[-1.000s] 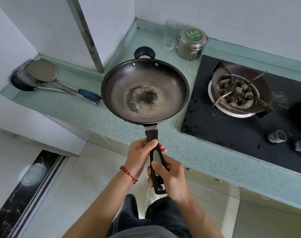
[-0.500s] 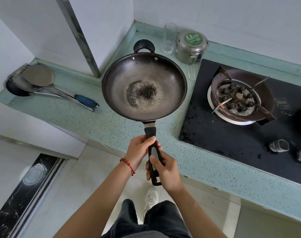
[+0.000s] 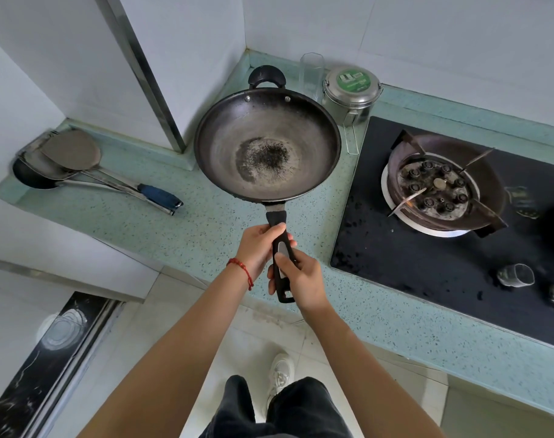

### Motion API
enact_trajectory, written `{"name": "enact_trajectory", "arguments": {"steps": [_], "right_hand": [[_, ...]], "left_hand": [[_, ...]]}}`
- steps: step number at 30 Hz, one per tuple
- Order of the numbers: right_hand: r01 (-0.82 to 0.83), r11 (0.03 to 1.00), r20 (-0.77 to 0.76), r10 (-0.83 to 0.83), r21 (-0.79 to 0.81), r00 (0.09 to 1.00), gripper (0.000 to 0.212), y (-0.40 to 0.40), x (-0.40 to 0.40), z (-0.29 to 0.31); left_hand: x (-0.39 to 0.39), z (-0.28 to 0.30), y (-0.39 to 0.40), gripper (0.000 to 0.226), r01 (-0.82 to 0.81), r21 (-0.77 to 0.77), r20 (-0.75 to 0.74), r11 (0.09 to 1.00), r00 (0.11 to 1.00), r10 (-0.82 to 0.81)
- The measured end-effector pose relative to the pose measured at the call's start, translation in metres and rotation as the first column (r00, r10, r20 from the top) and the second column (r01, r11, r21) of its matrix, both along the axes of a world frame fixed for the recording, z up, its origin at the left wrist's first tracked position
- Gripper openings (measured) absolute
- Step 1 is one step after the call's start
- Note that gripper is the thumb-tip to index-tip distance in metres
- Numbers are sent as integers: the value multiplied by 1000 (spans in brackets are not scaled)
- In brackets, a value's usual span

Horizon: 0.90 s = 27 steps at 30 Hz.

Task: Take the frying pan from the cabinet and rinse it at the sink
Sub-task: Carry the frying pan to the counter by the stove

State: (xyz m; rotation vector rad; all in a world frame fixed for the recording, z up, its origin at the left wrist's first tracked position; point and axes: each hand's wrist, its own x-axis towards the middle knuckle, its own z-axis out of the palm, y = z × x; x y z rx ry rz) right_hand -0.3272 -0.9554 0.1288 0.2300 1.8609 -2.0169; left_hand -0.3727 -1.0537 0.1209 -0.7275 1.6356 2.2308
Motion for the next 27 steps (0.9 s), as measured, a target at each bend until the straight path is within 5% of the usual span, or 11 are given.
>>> {"name": "enact_trajectory", "arguments": {"steps": [19, 27], "right_hand": [[-24, 999, 19, 24, 35, 1000, 16, 16, -9, 2], [-58, 981, 30, 53, 185, 998, 24, 17, -6, 9]], "left_hand": [[-7, -3, 11, 23, 8, -51, 6, 999, 1000, -7], [-1, 8, 3, 37, 104, -382, 11, 918, 994, -108]]}}
